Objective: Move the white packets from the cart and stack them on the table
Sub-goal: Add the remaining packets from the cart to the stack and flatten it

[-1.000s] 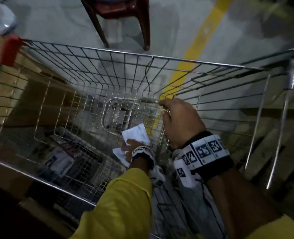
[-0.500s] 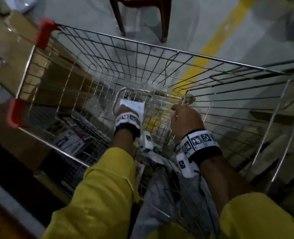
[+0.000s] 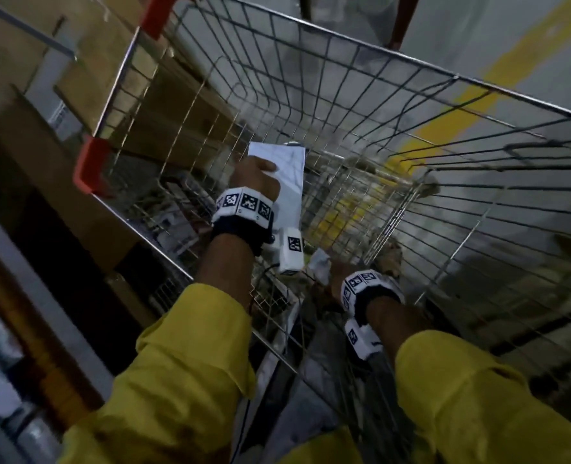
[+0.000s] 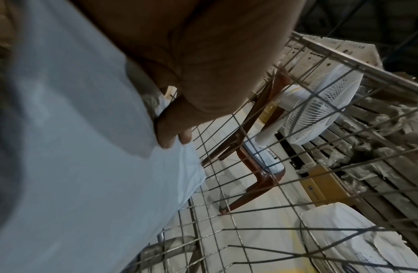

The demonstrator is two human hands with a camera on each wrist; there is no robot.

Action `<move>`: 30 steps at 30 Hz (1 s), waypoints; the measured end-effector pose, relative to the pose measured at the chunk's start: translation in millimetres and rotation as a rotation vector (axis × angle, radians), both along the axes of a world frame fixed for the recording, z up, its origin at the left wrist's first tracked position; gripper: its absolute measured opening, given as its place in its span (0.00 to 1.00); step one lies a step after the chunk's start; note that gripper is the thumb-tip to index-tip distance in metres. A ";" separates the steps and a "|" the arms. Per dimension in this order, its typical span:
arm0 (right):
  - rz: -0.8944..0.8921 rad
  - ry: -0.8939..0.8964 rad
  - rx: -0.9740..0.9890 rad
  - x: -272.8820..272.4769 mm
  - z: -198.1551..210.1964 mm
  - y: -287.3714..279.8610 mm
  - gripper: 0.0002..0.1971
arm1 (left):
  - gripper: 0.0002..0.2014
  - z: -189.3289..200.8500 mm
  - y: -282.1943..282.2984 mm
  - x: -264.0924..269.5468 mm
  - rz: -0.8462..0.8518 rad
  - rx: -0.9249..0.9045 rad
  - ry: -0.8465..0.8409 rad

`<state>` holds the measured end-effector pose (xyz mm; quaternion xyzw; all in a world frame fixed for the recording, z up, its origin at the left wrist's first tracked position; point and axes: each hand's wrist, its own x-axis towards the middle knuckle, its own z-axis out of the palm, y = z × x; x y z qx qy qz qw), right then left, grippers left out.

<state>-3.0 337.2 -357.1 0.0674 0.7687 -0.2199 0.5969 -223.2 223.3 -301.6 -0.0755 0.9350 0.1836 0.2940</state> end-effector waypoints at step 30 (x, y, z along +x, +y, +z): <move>-0.752 0.949 0.146 7.9 311.7 32.7 0.15 | 0.20 304.0 -18.7 119.0 0.106 0.356 0.375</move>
